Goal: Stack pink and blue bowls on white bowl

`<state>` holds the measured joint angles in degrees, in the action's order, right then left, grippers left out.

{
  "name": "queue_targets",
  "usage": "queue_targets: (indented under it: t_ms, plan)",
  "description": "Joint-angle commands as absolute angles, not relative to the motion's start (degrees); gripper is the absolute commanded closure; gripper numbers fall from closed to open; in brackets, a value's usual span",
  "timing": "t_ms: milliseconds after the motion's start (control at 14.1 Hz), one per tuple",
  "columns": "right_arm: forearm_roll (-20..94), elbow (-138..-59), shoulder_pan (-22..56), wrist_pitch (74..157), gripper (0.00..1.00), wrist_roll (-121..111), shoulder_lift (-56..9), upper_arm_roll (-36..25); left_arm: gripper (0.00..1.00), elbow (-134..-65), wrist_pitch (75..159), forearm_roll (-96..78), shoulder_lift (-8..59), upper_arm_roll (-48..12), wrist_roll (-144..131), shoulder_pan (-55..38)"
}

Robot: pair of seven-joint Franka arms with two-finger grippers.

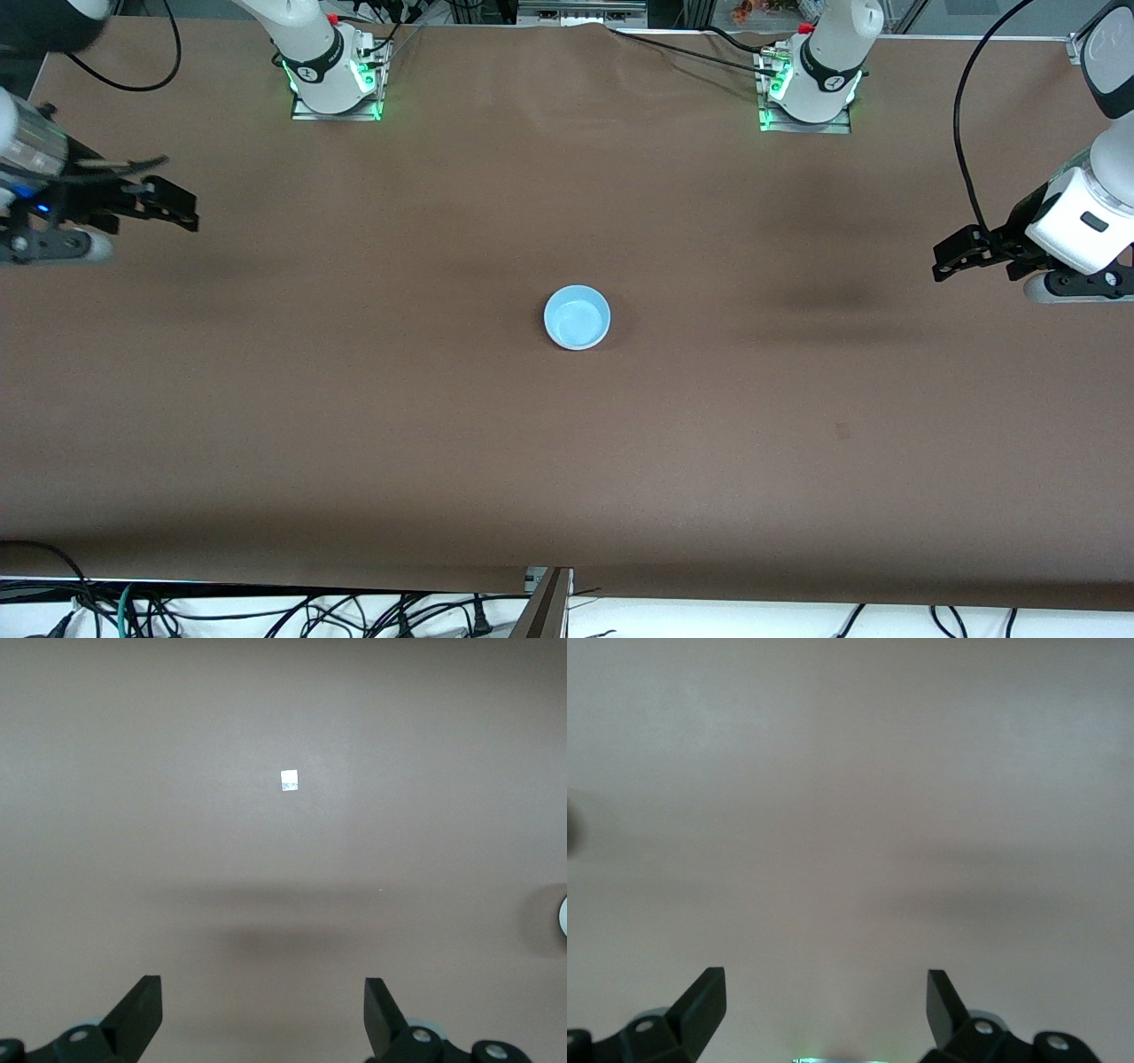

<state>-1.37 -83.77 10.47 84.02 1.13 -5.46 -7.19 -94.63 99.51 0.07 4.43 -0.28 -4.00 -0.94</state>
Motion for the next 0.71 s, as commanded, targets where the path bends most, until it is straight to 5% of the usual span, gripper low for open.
queue_targets:
  t_ms: [0,640]
  plan:
    - [-2.46,-85.78,7.83,83.59,0.00,0.44,-4.04,-6.07,0.00,-92.90,98.26,-1.05,5.19,-0.18,-2.20,-1.41]
    - [-3.43,-84.99,5.98,81.47,0.00,0.44,-4.75,-2.46,0.00,-90.97,94.66,-1.23,5.10,-1.93,-2.37,-1.41]
